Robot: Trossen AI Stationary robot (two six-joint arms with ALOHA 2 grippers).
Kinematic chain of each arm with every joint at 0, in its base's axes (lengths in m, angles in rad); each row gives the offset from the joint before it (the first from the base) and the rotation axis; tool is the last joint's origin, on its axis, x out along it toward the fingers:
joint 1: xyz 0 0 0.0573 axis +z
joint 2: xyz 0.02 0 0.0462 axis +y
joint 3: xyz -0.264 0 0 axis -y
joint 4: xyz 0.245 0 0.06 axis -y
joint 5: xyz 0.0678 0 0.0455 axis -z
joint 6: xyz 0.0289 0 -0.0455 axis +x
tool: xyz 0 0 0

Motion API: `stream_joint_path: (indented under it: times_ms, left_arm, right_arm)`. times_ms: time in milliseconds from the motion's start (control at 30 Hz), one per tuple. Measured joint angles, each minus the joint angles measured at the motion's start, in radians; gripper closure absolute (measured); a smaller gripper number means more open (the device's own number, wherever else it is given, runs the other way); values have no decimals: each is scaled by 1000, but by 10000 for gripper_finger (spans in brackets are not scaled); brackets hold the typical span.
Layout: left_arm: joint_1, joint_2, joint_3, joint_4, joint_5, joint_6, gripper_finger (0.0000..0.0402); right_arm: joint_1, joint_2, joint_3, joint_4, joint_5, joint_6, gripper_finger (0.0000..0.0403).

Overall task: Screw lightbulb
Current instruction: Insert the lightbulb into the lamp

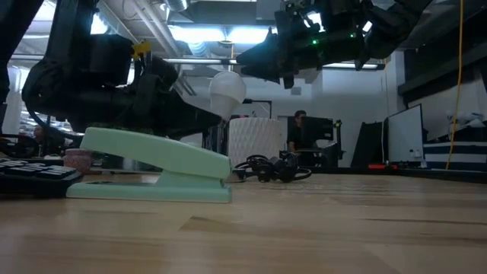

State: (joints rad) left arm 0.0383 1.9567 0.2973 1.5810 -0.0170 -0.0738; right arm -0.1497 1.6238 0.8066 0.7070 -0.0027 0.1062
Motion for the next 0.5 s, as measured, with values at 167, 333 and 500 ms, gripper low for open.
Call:
stream_joint_path:
  times_ms: [167, 333, 500]
  left_arm:
    - [0, 0, -1, -1, 0, -1, 288]
    - [0, 0, -1, -8, 2, -2, 287]
    - [0, 0, -1, -10, 3, -3, 287]
  right_arm:
    - [33, 0, 0, -15, -9, -13, 194]
    - [73, 0, 0, -17, 0, -33, 194]
    - [102, 0, 0, -54, 81, -33, 194]
